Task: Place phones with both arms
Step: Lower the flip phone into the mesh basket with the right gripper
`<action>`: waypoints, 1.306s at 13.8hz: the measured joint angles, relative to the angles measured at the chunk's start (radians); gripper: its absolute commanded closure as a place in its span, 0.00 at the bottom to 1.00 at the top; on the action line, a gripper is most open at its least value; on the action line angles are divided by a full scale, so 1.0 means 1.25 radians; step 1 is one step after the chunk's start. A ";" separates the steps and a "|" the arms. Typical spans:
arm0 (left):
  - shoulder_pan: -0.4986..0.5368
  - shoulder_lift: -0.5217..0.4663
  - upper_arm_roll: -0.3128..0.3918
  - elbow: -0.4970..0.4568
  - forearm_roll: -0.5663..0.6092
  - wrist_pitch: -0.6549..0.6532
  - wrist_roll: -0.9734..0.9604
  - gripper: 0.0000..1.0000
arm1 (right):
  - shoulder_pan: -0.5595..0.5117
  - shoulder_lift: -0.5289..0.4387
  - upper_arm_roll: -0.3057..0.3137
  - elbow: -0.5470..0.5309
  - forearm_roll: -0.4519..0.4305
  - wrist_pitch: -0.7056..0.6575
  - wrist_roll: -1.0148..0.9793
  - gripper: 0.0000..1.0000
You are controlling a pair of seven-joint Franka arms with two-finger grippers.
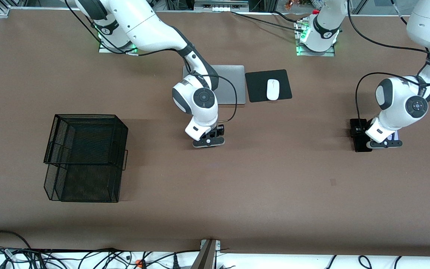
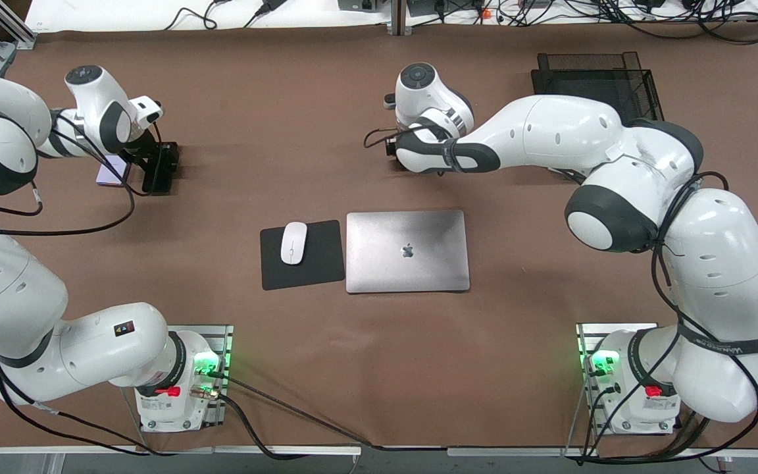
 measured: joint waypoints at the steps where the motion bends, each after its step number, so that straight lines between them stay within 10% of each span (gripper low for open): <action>1: 0.000 0.000 -0.006 0.026 -0.010 -0.041 0.000 1.00 | 0.000 -0.024 -0.022 0.014 0.000 -0.038 0.000 1.00; 10: -0.084 0.042 -0.076 0.141 -0.063 -0.093 -0.078 1.00 | -0.118 -0.371 -0.335 0.004 0.064 -0.451 -0.426 1.00; 14: -0.268 0.091 -0.082 0.221 -0.065 -0.119 -0.301 1.00 | -0.149 -0.377 -0.467 -0.094 0.135 -0.441 -0.580 1.00; 18: -0.448 0.150 -0.083 0.342 -0.066 -0.158 -0.507 1.00 | -0.146 -0.412 -0.482 -0.272 0.165 -0.276 -0.588 1.00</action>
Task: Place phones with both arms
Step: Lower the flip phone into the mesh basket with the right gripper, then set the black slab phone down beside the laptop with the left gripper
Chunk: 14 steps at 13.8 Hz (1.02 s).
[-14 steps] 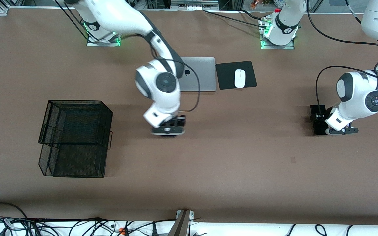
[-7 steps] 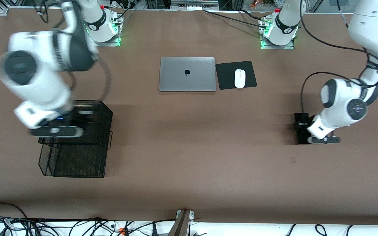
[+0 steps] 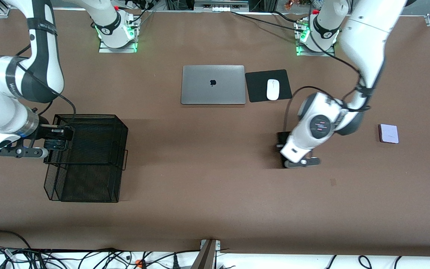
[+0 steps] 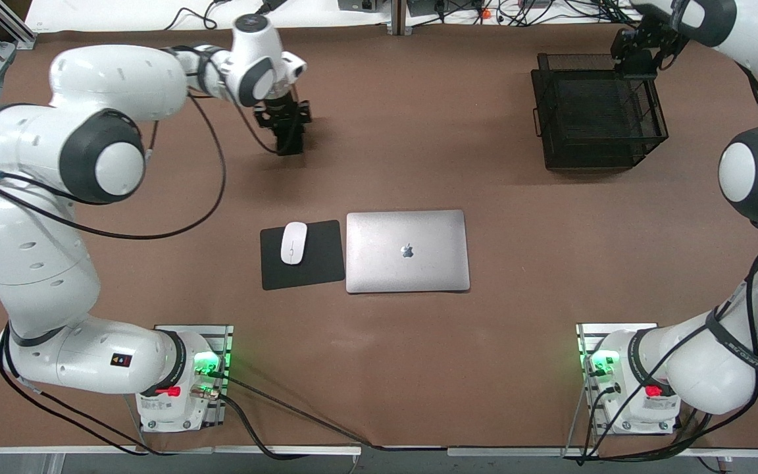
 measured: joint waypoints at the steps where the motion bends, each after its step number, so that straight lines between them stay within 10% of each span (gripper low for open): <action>1: -0.040 0.017 0.000 0.032 0.000 -0.002 -0.040 1.00 | 0.002 -0.010 0.000 -0.041 0.000 0.040 0.000 1.00; 11: -0.299 0.202 0.005 0.297 -0.009 -0.010 -0.188 1.00 | -0.006 -0.020 -0.003 -0.190 0.000 0.182 0.000 1.00; 14: -0.317 0.238 0.009 0.341 -0.009 -0.011 -0.205 1.00 | -0.006 -0.008 -0.003 -0.195 0.000 0.185 0.000 0.84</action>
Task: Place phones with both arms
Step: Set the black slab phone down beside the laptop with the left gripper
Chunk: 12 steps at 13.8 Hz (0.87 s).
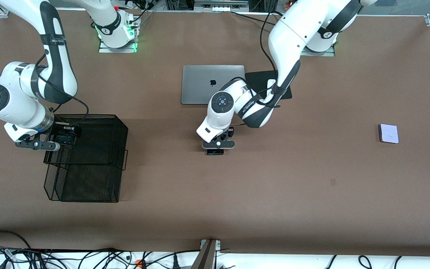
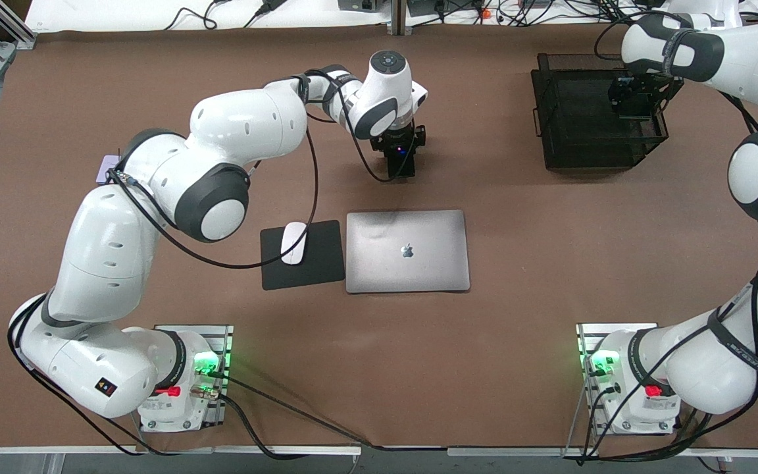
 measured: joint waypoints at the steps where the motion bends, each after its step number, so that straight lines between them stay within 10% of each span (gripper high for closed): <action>1: -0.001 0.011 0.001 0.009 0.000 0.000 -0.002 1.00 | 0.000 0.005 0.000 0.000 0.000 0.000 0.000 0.60; 3: -0.002 0.029 0.002 0.026 0.000 -0.002 -0.004 1.00 | -0.001 0.015 0.000 0.000 0.000 0.002 0.000 0.24; 4: -0.004 0.030 0.003 0.032 0.000 -0.005 -0.008 0.73 | -0.001 0.019 0.000 0.000 0.000 0.003 0.000 0.19; 5: -0.008 0.032 0.005 0.036 0.000 -0.005 -0.015 0.01 | -0.001 0.021 0.000 0.000 0.000 0.004 0.000 0.01; 12: -0.006 0.025 0.027 0.081 0.000 -0.085 -0.040 0.00 | -0.001 0.015 0.000 0.064 0.001 -0.034 0.001 0.00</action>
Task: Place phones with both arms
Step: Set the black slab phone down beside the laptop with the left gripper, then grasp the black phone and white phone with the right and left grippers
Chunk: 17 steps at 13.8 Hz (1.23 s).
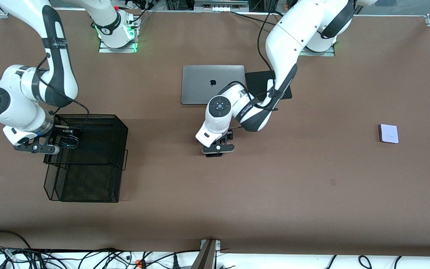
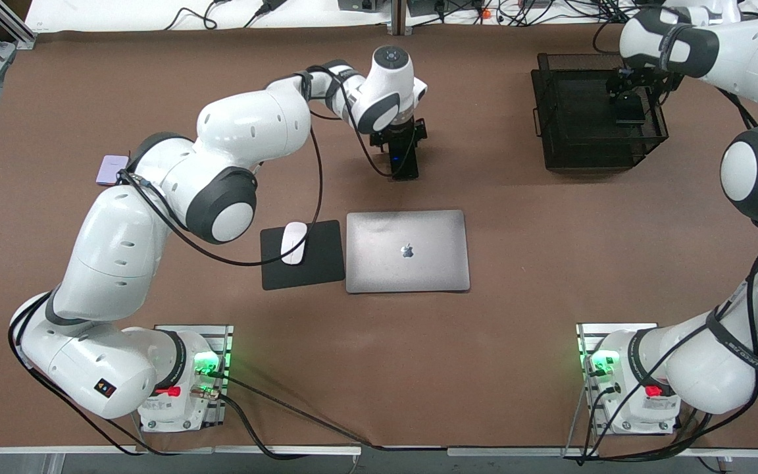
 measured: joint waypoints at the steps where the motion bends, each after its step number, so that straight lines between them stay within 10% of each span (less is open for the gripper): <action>1: 0.016 -0.015 0.003 0.013 0.000 -0.050 0.001 0.00 | 0.000 -0.003 0.000 0.035 0.000 -0.040 0.000 0.00; 9: 0.242 -0.191 0.010 -0.160 0.011 -0.274 0.299 0.00 | 0.049 -0.013 0.086 0.273 0.037 -0.297 0.099 0.00; 17: 0.559 -0.360 0.014 -0.418 0.132 -0.181 0.704 0.00 | 0.207 0.183 0.282 0.320 0.052 -0.045 0.317 0.00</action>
